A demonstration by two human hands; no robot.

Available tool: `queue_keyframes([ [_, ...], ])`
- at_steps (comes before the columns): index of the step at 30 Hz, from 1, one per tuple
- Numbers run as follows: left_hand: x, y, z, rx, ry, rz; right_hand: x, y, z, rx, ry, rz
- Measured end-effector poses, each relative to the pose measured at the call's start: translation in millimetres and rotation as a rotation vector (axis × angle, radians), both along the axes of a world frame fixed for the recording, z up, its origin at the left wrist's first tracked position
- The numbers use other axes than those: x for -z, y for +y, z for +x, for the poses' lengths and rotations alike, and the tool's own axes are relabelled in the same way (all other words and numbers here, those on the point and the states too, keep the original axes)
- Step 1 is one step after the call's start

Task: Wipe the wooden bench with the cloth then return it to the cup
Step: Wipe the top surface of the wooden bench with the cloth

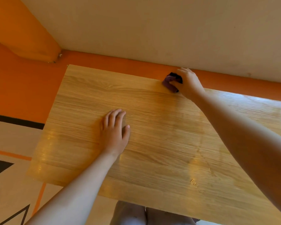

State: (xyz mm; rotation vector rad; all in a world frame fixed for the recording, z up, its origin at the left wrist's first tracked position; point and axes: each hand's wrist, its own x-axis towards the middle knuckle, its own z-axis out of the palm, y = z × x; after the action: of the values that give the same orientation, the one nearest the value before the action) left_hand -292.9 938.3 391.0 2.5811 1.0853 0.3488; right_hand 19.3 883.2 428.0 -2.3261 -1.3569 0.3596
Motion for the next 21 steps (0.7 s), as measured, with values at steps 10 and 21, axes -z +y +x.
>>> queue_keyframes([
  [10, -1.0, -0.5, -0.9, 0.013, -0.040, -0.009, 1.0, -92.7, -122.5, -0.220, 0.120, 0.013],
  [21, 3.8, -0.3, -2.6, 0.043, 0.014, 0.030, 2.7, -177.9, -236.3, -0.140, 0.145, 0.008],
])
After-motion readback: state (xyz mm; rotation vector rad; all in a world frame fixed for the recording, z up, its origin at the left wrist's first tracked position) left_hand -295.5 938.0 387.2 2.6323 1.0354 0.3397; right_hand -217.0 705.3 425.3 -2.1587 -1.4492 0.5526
